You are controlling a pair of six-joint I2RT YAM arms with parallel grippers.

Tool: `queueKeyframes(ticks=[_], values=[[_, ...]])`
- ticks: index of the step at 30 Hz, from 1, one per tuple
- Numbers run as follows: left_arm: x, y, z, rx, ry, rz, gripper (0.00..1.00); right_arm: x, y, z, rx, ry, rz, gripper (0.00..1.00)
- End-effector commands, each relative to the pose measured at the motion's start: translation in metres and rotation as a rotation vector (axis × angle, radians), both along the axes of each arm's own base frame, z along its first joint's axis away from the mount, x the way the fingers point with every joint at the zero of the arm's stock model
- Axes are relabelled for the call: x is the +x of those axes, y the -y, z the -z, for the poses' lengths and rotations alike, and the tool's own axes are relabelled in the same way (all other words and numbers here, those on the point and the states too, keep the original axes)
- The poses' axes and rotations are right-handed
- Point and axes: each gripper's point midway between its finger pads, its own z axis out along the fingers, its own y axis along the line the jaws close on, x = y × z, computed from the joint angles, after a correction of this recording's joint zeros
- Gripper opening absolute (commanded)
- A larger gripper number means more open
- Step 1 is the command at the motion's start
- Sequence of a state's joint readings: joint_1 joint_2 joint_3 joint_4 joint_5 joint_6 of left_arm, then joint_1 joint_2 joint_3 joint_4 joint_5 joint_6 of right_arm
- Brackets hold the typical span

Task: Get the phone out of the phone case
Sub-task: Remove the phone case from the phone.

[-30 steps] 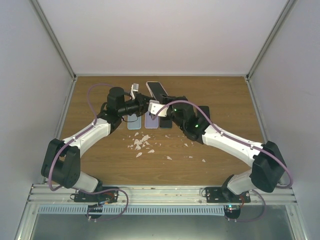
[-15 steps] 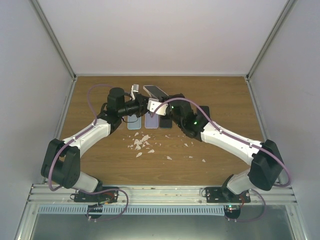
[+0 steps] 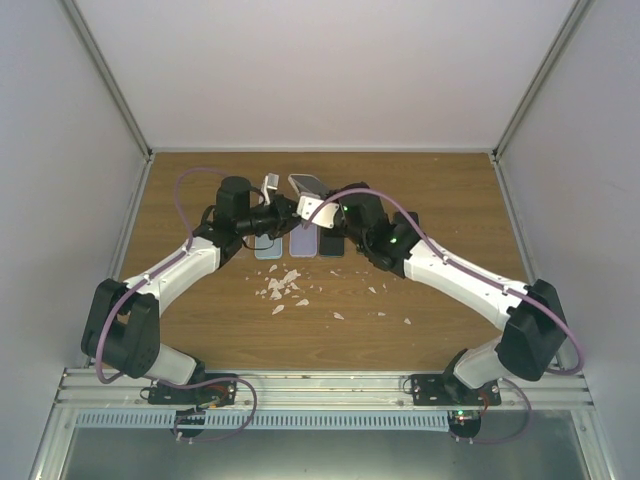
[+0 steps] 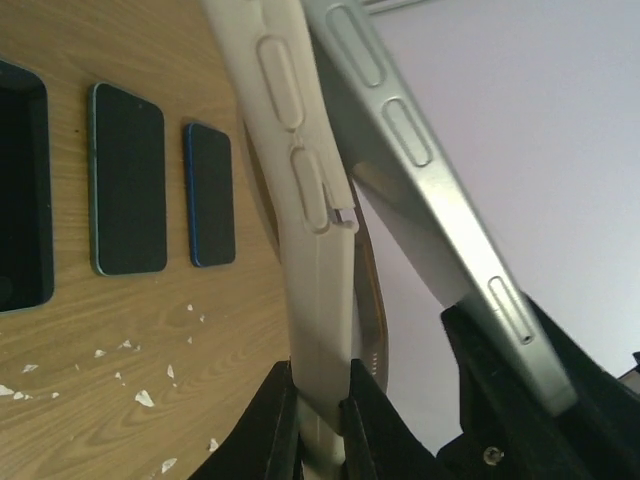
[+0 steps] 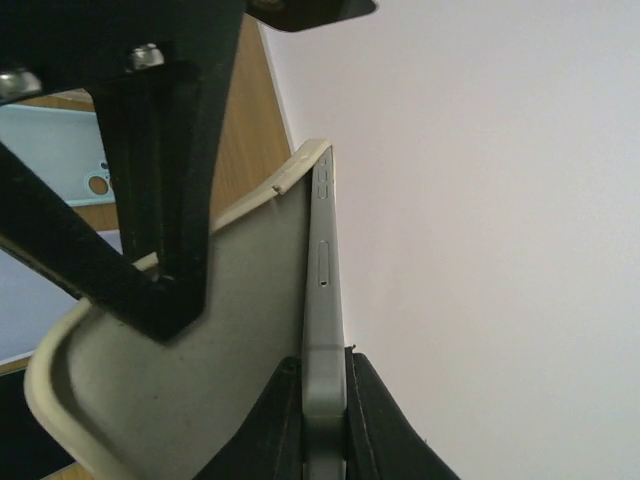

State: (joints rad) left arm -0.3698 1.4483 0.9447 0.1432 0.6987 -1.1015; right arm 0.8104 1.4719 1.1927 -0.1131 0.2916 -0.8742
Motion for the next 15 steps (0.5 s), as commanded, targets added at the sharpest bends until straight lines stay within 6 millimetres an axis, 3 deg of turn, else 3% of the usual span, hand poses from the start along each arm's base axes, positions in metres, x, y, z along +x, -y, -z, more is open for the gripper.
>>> queueKeyframes(ticks=[1,15], values=[[0.0,-0.009,-0.006,0.045,0.078,-0.002,0.0,0.02,0.03,-0.054,0.104,0.091,0.124,0.0],[0.011,-0.033,0.011,0.112,0.07,-0.071,0.0,0.008,0.053,-0.077,0.144,0.089,0.12,0.01]])
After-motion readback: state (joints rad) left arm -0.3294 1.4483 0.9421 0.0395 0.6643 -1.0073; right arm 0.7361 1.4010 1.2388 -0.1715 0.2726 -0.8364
